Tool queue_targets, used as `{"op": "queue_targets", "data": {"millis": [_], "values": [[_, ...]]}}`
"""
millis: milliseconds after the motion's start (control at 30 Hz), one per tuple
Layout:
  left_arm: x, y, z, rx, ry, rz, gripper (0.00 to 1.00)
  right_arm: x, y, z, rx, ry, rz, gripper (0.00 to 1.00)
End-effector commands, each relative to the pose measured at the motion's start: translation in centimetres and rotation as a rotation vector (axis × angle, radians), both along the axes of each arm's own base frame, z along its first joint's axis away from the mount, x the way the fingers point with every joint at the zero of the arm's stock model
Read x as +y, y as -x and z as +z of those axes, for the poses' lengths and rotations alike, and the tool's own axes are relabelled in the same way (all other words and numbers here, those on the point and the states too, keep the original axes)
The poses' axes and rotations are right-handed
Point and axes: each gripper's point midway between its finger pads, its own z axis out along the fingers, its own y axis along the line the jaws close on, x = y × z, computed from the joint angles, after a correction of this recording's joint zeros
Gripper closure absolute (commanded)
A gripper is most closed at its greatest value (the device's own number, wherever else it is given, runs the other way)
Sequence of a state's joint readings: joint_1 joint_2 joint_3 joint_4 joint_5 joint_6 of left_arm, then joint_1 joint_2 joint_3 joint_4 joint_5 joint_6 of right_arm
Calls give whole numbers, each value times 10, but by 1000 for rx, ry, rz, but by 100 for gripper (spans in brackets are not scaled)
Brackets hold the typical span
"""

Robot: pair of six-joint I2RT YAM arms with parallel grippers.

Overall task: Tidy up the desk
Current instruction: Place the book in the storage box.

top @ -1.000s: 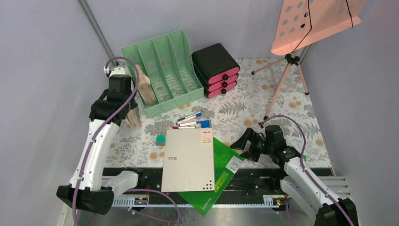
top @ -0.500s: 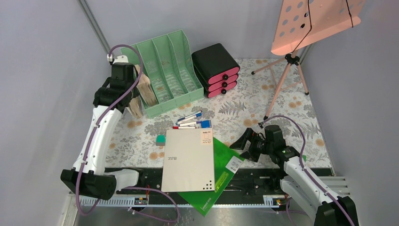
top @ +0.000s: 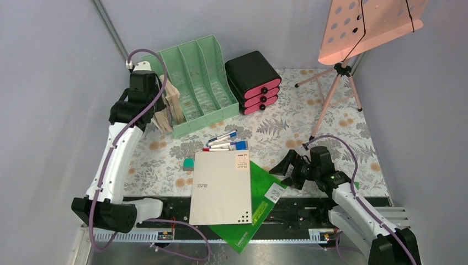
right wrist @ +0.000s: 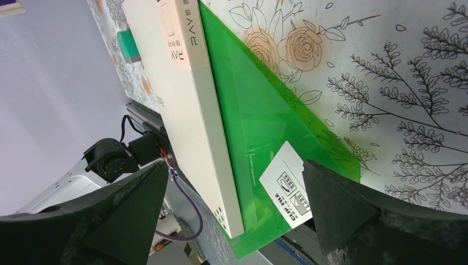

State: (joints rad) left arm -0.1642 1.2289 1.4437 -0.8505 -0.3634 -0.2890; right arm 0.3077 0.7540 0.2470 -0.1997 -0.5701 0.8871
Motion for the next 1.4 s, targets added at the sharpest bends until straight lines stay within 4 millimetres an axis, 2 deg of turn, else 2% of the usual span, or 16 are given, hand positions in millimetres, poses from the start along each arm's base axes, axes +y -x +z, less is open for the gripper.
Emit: {"op": "queue_targets", "data": {"millis": [0, 400, 1000, 1367], "values": [[-2, -25, 53, -191, 41, 19, 100, 4, 0, 4, -16, -26, 17, 1], [5, -45, 54, -199, 14, 73, 100, 5, -1, 3, -9, -28, 22, 1], [8, -94, 56, -231, 10, 106, 100, 6, -1, 2, -1, -27, 37, 1], [5, -122, 34, -208, 57, 95, 100, 6, -2, 2, -1, -29, 37, 0]]}}
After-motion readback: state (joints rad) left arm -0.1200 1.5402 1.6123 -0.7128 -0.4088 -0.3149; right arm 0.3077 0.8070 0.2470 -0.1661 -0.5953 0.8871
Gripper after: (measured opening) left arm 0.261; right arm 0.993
